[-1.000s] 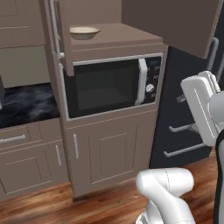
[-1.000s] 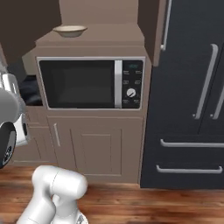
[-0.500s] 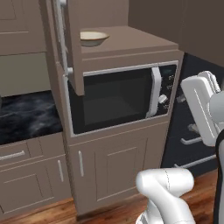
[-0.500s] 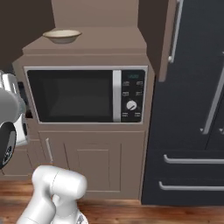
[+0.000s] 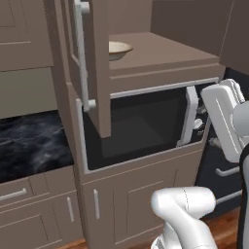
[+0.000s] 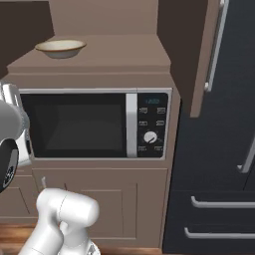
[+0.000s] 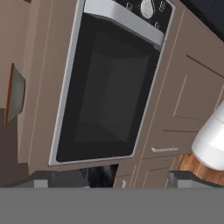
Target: Move the bowls from the cabinet to the plates on the dining table.
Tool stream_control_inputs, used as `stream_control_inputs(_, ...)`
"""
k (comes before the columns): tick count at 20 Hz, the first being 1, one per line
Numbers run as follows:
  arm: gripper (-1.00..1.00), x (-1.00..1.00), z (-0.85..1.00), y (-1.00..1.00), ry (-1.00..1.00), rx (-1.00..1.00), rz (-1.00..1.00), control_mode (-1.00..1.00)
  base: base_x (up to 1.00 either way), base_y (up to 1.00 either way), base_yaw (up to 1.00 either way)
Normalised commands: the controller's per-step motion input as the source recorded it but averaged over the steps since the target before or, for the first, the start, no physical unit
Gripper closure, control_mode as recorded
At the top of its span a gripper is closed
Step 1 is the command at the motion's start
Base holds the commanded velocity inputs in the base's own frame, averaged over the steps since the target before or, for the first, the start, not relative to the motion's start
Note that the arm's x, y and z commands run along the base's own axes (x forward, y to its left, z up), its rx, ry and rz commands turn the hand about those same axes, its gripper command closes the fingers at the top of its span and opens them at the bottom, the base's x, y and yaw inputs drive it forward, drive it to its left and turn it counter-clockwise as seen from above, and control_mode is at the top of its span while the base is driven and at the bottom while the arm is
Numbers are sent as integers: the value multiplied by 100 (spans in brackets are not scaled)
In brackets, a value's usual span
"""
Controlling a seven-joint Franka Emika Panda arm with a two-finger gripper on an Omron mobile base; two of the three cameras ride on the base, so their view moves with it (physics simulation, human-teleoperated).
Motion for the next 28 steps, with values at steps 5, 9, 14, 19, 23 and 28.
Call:
stream_control_inputs(5, -100, 0, 0, 0, 0, 0, 0, 100, 60, 0, -2)
stream_control_inputs(9, -100, 0, 0, 0, 0, 0, 0, 100, 57, 1, -2)
stream_control_inputs(14, -100, 0, 0, 0, 0, 0, 0, 100, 55, 0, -3)
stream_control_inputs(19, -100, 0, 0, 0, 0, 0, 0, 100, 54, 0, -3)
stream_control_inputs(23, -100, 0, 0, 0, 0, 0, 0, 100, 42, -1, -2)
stream_control_inputs(28, -100, 0, 0, 0, 0, 0, 0, 100, 3, 0, -2)
